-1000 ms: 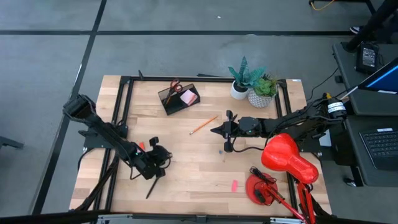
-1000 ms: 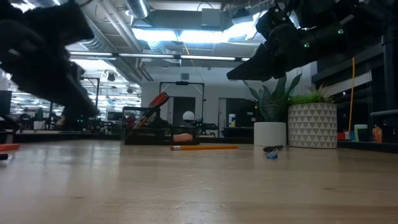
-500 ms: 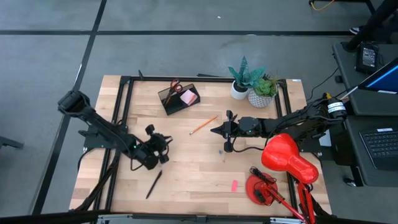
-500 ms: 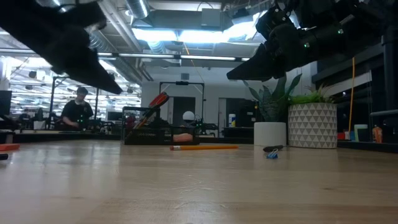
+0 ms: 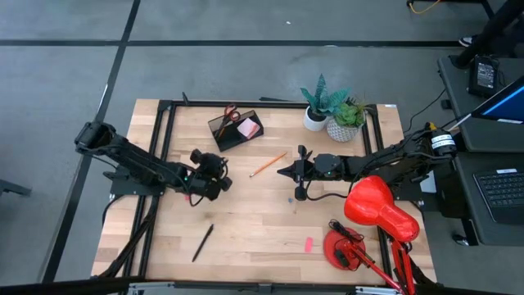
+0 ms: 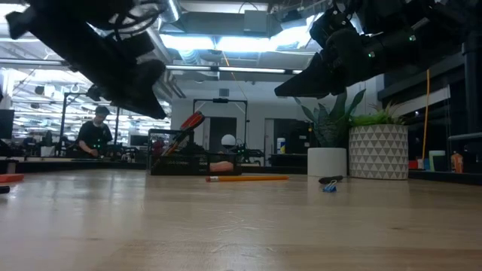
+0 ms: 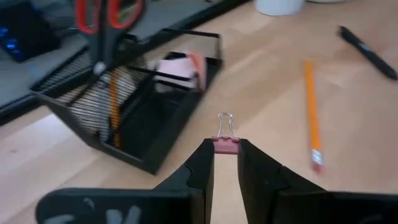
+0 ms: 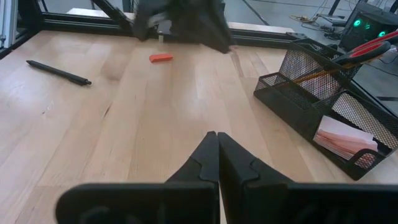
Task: Pick and place office supplies into organizer
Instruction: Put the pink binder clip into the desk organizer
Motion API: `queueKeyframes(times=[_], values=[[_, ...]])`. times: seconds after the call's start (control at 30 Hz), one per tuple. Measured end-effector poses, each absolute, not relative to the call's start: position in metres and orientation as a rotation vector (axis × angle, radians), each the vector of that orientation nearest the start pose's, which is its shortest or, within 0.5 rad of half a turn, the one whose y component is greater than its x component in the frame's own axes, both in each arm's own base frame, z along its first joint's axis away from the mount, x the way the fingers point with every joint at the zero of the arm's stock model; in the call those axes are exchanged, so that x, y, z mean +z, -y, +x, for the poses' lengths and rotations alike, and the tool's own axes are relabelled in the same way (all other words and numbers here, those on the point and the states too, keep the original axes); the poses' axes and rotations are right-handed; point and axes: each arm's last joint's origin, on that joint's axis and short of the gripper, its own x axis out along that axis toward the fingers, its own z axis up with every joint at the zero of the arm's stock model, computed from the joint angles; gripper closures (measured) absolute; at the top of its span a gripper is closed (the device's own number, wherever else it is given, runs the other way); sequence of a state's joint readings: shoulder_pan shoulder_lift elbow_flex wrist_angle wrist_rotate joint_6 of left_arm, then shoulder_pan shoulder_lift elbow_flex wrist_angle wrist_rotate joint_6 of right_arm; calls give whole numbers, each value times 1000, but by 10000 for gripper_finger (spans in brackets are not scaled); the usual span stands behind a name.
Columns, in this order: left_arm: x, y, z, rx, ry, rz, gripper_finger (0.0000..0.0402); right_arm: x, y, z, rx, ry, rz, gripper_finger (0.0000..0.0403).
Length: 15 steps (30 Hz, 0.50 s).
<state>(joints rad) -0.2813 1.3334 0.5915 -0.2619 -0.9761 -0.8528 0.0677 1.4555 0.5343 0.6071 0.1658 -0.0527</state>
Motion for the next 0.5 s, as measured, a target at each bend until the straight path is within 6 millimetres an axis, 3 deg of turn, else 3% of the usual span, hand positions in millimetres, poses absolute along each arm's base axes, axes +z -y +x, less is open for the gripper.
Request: queueKeyframes(times=[0.3,0.5], values=[[168,7,226,1056,-450,-247,352,177,-14,277,-93,-313,-64,402],[169,-4,228,1103,-412,-316,352,177,-14,277,-93,-314,-63,402]])
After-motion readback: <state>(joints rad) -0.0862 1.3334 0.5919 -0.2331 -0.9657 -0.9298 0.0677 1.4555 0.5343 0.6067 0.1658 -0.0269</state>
